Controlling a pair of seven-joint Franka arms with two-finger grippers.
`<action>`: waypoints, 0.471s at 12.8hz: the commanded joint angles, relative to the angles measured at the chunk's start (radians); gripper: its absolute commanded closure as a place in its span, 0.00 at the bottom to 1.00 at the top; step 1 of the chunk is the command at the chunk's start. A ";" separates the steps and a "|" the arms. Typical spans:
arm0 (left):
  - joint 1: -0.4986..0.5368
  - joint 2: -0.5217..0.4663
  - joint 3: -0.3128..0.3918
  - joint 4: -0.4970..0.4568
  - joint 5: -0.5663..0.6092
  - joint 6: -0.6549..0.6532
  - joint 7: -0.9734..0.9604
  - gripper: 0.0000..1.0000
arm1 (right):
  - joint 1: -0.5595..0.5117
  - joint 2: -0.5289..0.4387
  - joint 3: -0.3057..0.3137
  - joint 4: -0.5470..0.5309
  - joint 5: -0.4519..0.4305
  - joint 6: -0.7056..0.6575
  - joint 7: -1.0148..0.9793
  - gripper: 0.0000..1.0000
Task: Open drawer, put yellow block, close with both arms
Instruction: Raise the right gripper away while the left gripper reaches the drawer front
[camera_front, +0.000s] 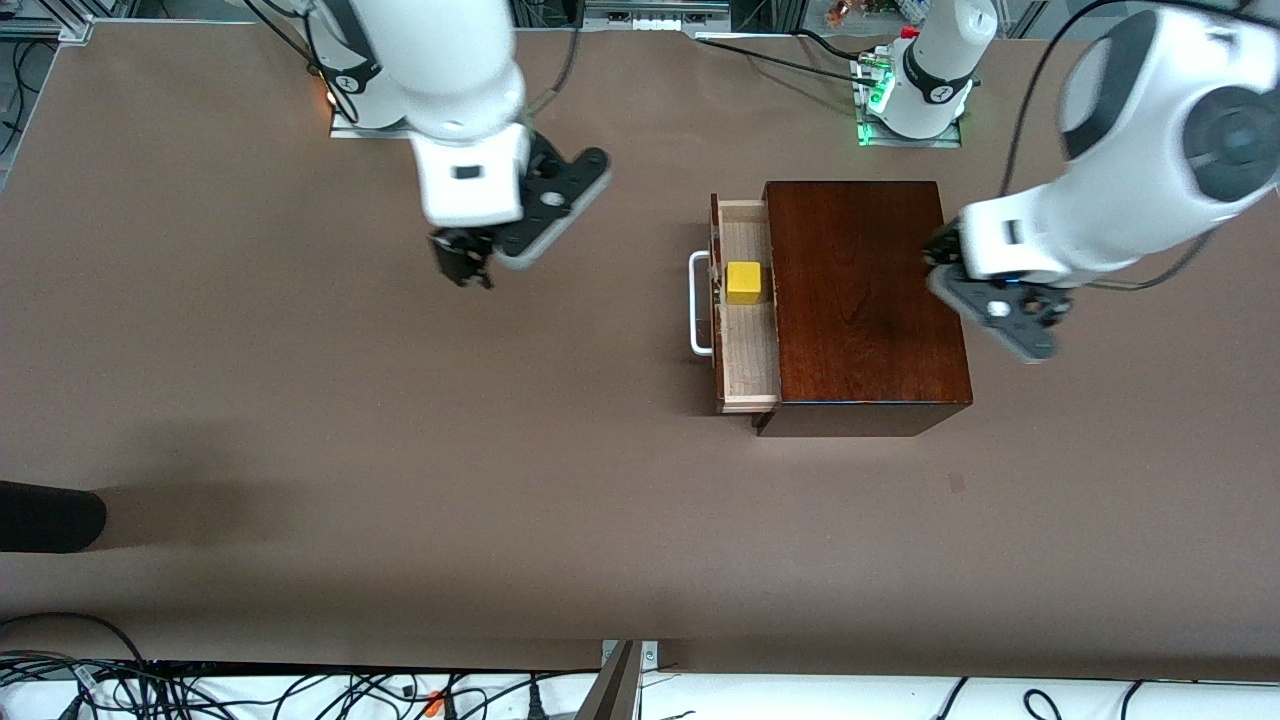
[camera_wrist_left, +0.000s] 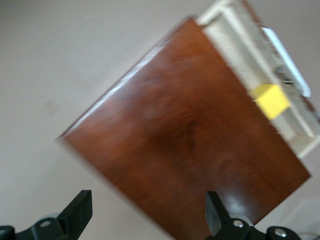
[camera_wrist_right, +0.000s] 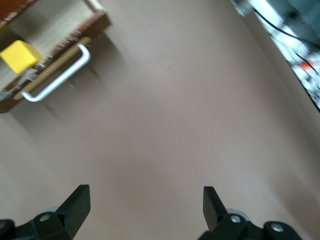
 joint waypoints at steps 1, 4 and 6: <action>-0.076 0.084 -0.003 0.035 -0.135 0.015 0.097 0.00 | 0.015 -0.100 -0.099 -0.097 0.011 -0.015 0.026 0.00; -0.114 0.157 -0.093 0.033 -0.223 0.161 0.206 0.00 | 0.006 -0.106 -0.226 -0.097 0.015 -0.003 0.014 0.00; -0.137 0.219 -0.182 0.033 -0.214 0.282 0.241 0.00 | -0.005 -0.105 -0.233 -0.096 0.020 0.020 0.030 0.00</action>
